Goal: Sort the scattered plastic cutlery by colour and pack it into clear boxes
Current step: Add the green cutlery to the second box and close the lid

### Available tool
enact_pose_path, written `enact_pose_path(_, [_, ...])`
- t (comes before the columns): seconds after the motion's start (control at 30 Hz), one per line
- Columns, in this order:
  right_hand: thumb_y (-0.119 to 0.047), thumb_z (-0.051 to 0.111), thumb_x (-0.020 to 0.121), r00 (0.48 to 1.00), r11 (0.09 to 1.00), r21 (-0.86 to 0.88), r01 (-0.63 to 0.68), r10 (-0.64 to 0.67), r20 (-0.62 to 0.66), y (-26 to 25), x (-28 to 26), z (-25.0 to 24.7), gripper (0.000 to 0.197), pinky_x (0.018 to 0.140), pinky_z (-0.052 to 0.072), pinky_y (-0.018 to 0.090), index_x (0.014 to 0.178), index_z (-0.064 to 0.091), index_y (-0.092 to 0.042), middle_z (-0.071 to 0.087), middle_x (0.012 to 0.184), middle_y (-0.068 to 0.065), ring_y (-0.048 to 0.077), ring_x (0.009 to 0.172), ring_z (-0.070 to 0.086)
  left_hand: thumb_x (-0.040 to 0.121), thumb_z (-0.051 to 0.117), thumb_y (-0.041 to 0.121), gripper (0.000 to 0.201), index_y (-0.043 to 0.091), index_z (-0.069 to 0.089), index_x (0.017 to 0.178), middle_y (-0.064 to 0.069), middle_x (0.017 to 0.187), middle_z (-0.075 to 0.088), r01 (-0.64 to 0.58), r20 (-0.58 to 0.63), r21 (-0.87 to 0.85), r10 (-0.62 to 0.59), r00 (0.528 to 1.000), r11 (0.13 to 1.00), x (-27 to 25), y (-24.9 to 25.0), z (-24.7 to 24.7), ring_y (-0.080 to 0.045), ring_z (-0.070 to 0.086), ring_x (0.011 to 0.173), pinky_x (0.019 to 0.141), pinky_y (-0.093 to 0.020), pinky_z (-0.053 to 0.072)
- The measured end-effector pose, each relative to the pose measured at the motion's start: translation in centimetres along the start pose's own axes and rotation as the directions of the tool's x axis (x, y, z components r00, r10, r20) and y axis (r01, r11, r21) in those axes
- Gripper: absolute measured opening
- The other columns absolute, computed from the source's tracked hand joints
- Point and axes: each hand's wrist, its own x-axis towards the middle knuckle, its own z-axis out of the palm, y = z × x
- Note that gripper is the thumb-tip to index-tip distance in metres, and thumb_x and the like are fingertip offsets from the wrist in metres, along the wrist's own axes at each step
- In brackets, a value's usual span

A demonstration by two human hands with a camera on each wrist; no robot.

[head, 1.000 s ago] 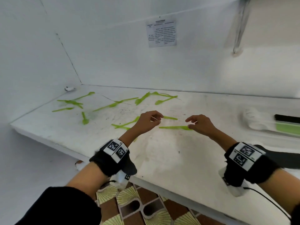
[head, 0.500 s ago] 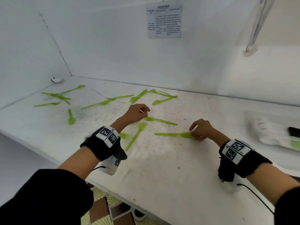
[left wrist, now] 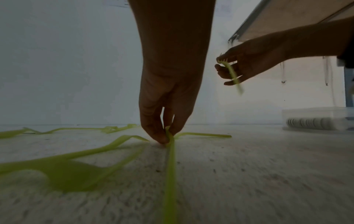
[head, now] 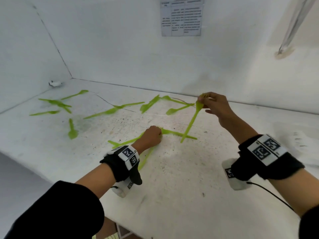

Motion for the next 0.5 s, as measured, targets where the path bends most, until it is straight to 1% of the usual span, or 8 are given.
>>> enact_pose_path(0.07, [-0.014, 0.064, 0.086, 0.999, 0.999, -0.013, 0.041, -0.041, -0.006, 0.0, 0.5, 1.6, 0.013, 0.064, 0.044, 0.022, 0.078, 0.059, -0.023, 0.065, 0.077, 0.004, 0.007, 0.061, 0.064, 0.088, 0.051, 0.001, 0.041, 0.018, 0.032, 0.056, -0.001, 0.061, 0.033, -0.086, -0.004, -0.063, 0.086, 0.996, 0.994, 0.9, -0.5, -0.5, -0.015, 0.033, 0.058, 0.055, -0.026, 0.025])
enact_pose_path(0.1, [-0.014, 0.063, 0.087, 0.999, 0.999, -0.028, 0.046, -0.046, -0.012, 0.2, 0.6, 2.4, 0.014, 0.062, 0.047, 0.022, 0.077, 0.058, -0.023, 0.064, 0.074, 0.004, 0.007, 0.057, 0.063, 0.088, 0.052, 0.0, 0.038, 0.018, 0.037, 0.058, -0.004, 0.06, 0.035, -0.129, -0.024, -0.109, 0.127, 0.992, 0.986, 1.1, -0.7, -1.1, -0.017, 0.034, 0.059, 0.057, -0.026, 0.025])
enact_pose_path(0.2, [-0.011, 0.061, 0.089, 1.0, 1.0, 0.004, -0.018, 0.018, -0.017, 1.2, 1.0, 4.8, 0.013, 0.05, 0.055, 0.026, 0.079, 0.058, -0.018, 0.058, 0.071, 0.007, 0.012, 0.053, 0.062, 0.09, 0.055, 0.007, 0.013, 0.015, 0.065, 0.092, -0.007, 0.077, 0.053, -0.195, -0.086, -0.237, 0.179, 0.98, 0.952, 1.5, -1.2, -3.7, -0.014, 0.048, 0.074, 0.058, -0.017, 0.034])
enact_pose_path(0.27, [-0.012, 0.06, 0.09, 0.997, 0.997, -0.034, -0.076, 0.076, -0.012, 2.2, 1.1, 6.5, 0.007, 0.045, 0.053, 0.023, 0.084, 0.058, -0.014, 0.054, 0.072, 0.006, 0.014, 0.057, 0.058, 0.091, 0.054, 0.007, 0.021, 0.006, 0.068, 0.106, -0.002, 0.088, 0.063, -0.233, -0.136, -0.315, 0.199, 0.97, 0.92, 1.9, -1.8, -5.8, -0.01, 0.054, 0.082, 0.056, -0.004, 0.036])
enact_pose_path(0.3, [-0.014, 0.061, 0.089, 0.996, 0.988, -0.12, -0.093, 0.092, -0.01, 2.7, 1.2, 7.3, 0.003, 0.045, 0.05, 0.019, 0.089, 0.058, -0.014, 0.053, 0.074, 0.003, 0.014, 0.06, 0.054, 0.092, 0.052, 0.007, 0.022, 0.005, 0.067, 0.108, -0.002, 0.092, 0.067, -0.26, -0.157, -0.36, 0.216, 0.964, 0.896, 2.1, -2.1, -6.8, -0.01, 0.055, 0.082, 0.058, -0.005, 0.037])
enact_pose_path(0.37, [-0.018, 0.068, 0.084, 0.998, 0.924, -0.38, -0.05, 0.062, 0.018, 3.8, 1.8, 8.8, 0.015, 0.051, 0.043, 0.014, 0.097, 0.062, -0.014, 0.055, 0.083, 0.0, 0.014, 0.072, 0.051, 0.093, 0.048, 0.006, 0.023, 0.01, 0.065, 0.107, -0.008, 0.095, 0.071, -0.299, -0.157, -0.415, 0.255, 0.954, 0.86, 2.2, -2.9, -8.9, -0.014, 0.06, 0.082, 0.069, -0.02, 0.046])
enact_pose_path(0.4, [-0.02, 0.073, 0.079, 0.997, 0.867, -0.497, -0.021, 0.053, 0.052, 4.3, 2.1, 9.4, 0.022, 0.059, 0.042, 0.016, 0.098, 0.064, -0.012, 0.056, 0.088, 0.0, 0.015, 0.079, 0.052, 0.093, 0.046, 0.005, 0.024, 0.014, 0.064, 0.105, -0.009, 0.094, 0.07, -0.303, -0.136, -0.442, 0.271, 0.953, 0.844, 2.2, -3.4, -9.7, -0.015, 0.061, 0.081, 0.071, -0.025, 0.048])
enact_pose_path(0.5, [-0.026, 0.082, 0.068, 0.963, 0.681, -0.732, 0.02, 0.185, 0.198, 5.4, 2.4, 11.0, 0.042, 0.078, 0.04, 0.026, 0.103, 0.064, -0.012, 0.057, 0.092, 0.0, 0.016, 0.089, 0.053, 0.095, 0.04, 0.005, 0.028, 0.019, 0.061, 0.106, -0.007, 0.093, 0.062, -0.29, -0.049, -0.532, 0.313, 0.948, 0.796, 2.5, -4.6, -11.1, -0.015, 0.065, 0.074, 0.064, -0.024, 0.054])
